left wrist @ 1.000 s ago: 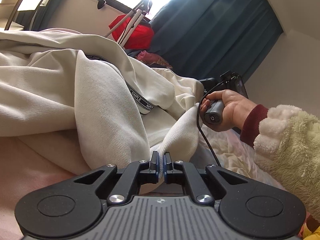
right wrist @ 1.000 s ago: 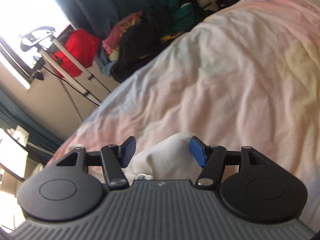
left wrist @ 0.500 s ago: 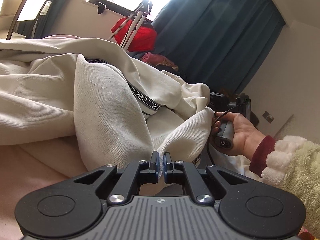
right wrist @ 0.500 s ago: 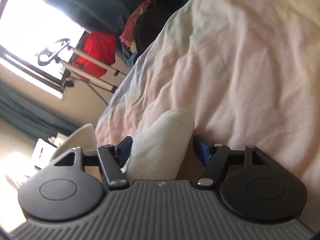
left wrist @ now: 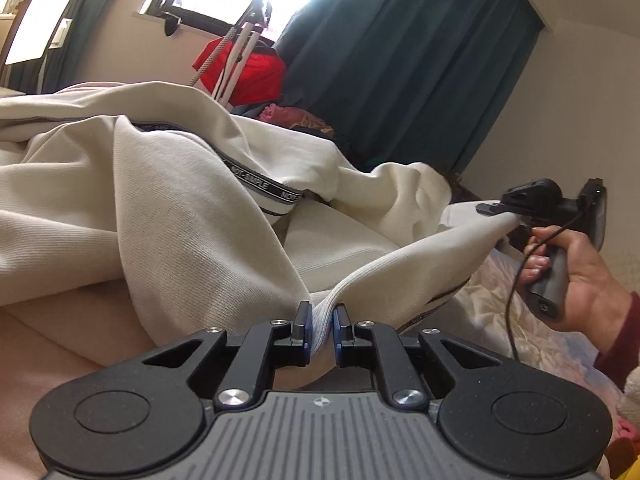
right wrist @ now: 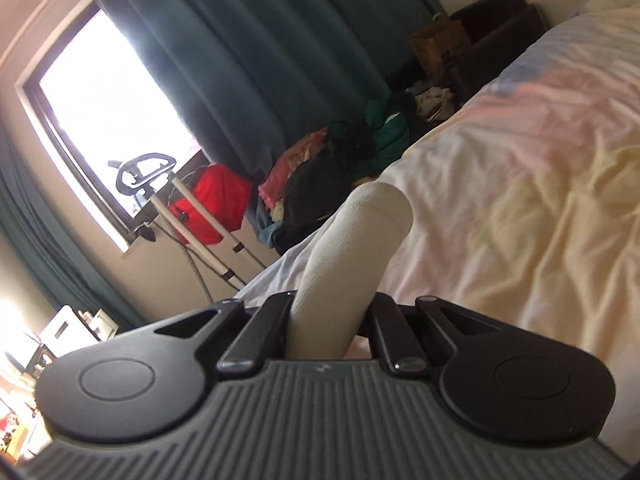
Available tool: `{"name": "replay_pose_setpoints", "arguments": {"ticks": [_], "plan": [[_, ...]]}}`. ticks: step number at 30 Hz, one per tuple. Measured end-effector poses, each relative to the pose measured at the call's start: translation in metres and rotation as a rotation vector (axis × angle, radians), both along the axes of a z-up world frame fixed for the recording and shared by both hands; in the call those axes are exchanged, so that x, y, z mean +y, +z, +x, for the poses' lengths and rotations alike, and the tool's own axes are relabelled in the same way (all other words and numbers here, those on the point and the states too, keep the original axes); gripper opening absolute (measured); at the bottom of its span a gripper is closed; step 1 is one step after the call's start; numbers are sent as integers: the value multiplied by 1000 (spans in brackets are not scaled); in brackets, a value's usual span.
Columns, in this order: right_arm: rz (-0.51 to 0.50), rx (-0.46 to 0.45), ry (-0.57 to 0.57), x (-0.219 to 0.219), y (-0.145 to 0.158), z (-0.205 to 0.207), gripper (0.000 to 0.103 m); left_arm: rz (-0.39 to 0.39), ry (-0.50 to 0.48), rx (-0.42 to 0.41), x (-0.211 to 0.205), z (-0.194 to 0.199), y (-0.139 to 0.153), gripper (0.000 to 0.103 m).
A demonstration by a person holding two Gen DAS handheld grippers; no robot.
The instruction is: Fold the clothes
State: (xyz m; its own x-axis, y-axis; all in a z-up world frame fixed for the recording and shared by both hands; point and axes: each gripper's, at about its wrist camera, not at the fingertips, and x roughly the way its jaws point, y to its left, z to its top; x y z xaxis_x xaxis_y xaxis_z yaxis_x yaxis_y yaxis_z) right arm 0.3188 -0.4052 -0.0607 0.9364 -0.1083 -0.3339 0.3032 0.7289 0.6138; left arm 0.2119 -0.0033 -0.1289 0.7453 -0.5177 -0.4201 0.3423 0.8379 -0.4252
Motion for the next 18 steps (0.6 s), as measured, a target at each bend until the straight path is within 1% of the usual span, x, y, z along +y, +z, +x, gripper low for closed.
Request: {"name": "replay_pose_setpoints", "arguments": {"ticks": [2,4,5,6,7,8,9,11,12,13,14,16,17,18], "plan": [[6,3,-41,-18,3,-41,6,8,-46,-18,-7,-7,3,17],[37,19,-92,-37,-3,-86,6,24,-81,-30,-13,-13,7,25],[52,30,-113,-45,-7,-105,6,29,-97,-37,-15,-17,9,26],[68,42,-132,-52,-11,-123,6,30,-105,-36,-17,-21,11,35],[86,55,-145,-58,-15,-138,6,24,-119,-17,-18,-22,12,51],[96,70,-153,-62,-19,-150,6,18,-134,3,-19,-24,13,59],[104,83,-160,-65,-23,-162,6,12,-123,27,-16,-26,14,67],[123,73,-167,-67,-30,-182,6,0,-99,76,-10,-32,16,71],[125,72,-173,-66,-35,-190,6,-6,-87,101,-7,-34,18,78],[138,79,-175,-67,-39,-194,6,-12,-75,125,-3,-37,19,80],[151,86,-176,-67,-43,-198,6,-6,-20,156,4,-41,19,80],[169,103,-185,-67,-52,-203,6,-19,88,243,25,-43,16,84],[192,109,-198,-67,-56,-205,6,-40,141,289,37,-43,13,85],[227,109,-208,-69,-61,-206,6,-93,216,349,56,-40,8,85]]}}
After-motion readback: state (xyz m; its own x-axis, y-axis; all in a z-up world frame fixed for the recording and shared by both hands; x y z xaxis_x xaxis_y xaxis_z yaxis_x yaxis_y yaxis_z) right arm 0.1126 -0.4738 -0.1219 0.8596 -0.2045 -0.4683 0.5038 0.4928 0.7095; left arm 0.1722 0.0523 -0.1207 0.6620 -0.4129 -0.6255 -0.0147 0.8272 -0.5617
